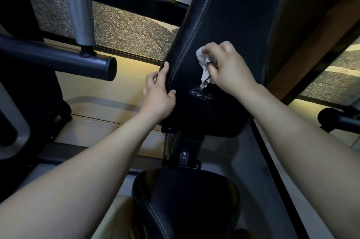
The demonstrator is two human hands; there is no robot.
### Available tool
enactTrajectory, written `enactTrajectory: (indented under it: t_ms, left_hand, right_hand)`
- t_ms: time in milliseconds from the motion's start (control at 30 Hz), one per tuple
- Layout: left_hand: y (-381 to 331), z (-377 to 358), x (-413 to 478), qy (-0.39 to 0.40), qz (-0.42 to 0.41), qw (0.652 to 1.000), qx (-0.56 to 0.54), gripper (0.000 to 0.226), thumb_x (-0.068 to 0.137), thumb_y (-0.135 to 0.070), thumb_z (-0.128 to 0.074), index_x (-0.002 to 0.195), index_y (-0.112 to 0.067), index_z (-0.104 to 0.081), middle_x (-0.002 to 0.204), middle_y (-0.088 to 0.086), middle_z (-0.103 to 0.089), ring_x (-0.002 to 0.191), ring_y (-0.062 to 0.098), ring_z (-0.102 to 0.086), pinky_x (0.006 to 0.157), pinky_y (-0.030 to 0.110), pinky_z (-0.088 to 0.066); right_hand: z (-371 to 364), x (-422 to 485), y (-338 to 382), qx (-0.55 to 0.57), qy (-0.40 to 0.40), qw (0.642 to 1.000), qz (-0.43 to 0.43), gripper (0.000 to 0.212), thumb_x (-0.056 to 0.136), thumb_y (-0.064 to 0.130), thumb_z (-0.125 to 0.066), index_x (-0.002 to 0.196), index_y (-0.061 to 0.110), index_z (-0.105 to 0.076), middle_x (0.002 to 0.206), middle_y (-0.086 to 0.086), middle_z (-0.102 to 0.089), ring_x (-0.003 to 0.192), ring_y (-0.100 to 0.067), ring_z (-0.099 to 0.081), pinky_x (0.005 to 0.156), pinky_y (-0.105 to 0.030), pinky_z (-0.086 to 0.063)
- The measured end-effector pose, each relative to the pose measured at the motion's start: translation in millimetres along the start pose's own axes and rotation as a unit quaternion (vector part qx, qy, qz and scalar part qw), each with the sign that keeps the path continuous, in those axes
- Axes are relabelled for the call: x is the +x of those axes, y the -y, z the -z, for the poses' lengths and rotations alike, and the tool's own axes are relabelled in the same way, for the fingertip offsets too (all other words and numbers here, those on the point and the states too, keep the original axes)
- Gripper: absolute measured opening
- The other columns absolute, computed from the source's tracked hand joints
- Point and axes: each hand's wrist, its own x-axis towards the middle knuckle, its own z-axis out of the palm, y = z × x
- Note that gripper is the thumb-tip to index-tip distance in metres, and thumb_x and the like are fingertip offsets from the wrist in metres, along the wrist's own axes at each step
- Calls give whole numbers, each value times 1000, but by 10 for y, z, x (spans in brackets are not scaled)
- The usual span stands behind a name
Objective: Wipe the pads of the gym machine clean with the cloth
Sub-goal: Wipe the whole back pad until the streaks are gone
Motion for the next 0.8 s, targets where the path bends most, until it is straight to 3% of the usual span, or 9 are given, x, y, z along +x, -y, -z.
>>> enactTrajectory:
  t_ms: [100,200,300,500,667,733,800]
  left_hand:
    - [-3,-3,-12,-4,1,1000,2,77,99,-20,-54,155,-50,-11,152,-3,-22,132,37,-36,109,38,-32]
    - [-13,-25,-16,-8,5,1000,-1,77,99,-19,-53,155,-50,-11,153,-2,-22,133,37,-35,109,38,-32]
    - [-23,-44,-12,-12,6,1000,4,78,99,-18,-53,156,-49,-10,154,-1,-21,132,37,-35,109,37,-31]
    - [0,-68,-21,-13,2,1000,3,77,99,-18,-53,156,-49,-11,153,0,-23,131,36,-35,108,35,-30]
    - [15,-42,13,-21,-10,1000,8,77,99,-20,-54,156,-49,-11,151,0,-25,130,37,-36,110,35,-28]
    - [48,-45,21,-24,-14,1000,9,77,99,-21,-55,156,-49,-11,152,1,-25,131,36,-35,109,32,-26]
    - [99,-61,19,-27,-19,999,12,77,99,-22,-56,156,-49,-12,153,2,-26,132,36,-34,105,26,-21]
  right_hand:
    - [-61,-33,-25,20,-16,1000,5,29,96,21,-64,125,18,-63,109,-7,-49,84,-22,-58,74,-42,-56]
    - [-75,-60,-20,34,17,999,-4,61,82,44,-81,133,19,-57,119,-6,-45,93,-17,-56,82,-31,-52]
    - [-70,-68,-36,12,51,999,-3,76,77,42,-86,139,20,-50,125,-5,-40,97,-19,-56,84,-32,-53]
    - [-13,28,-48,-41,-30,997,50,22,95,12,-61,117,8,-60,109,-12,-49,83,-25,-55,70,-41,-55]
    - [-17,175,-20,-37,-132,991,-1,22,96,10,-57,118,11,-59,100,-3,-40,77,-12,-44,67,-24,-40]
    - [-203,73,18,-46,-131,990,-2,20,97,12,-54,116,7,-58,100,3,-40,75,-13,-42,63,-24,-37]
    - [-455,-154,91,-39,-100,994,22,19,101,17,-52,116,5,-56,104,8,-51,72,-17,-53,60,-28,-46]
